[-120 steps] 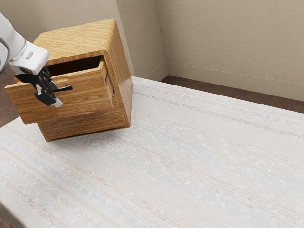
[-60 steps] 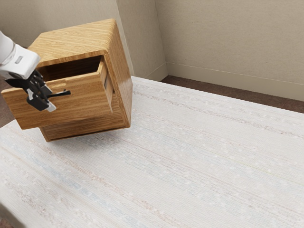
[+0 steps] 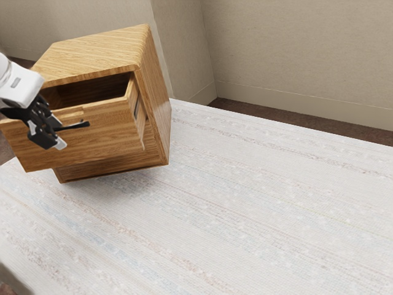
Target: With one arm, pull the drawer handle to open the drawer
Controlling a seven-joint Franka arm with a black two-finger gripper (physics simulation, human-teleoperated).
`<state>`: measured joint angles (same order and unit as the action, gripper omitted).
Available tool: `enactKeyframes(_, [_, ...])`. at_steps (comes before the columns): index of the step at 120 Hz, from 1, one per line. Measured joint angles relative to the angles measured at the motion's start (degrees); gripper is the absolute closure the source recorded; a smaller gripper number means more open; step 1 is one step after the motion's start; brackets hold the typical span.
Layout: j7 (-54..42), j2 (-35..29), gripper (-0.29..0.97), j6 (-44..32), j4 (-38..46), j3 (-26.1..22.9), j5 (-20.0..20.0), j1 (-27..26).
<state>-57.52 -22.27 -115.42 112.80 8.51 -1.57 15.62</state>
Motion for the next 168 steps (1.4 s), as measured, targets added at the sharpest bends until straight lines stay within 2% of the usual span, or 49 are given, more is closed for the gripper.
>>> enactKeyframes(61, [0.69, -4.45, 0.25, 0.01, 3.91, 0.18, -0.08, 0.11])
enactKeyframes(85, [0.96, -6.59, 0.32, 0.07, 5.43, 0.19, -0.17, -0.04])
enactKeyframes(122, [1.28, -6.63, 0.25, 0.10, 5.45, 0.19, -0.17, 0.10])
enactKeyframes(168, [1.51, -6.12, 0.26, 0.21, 4.00, -0.03, -0.12, 0.03])
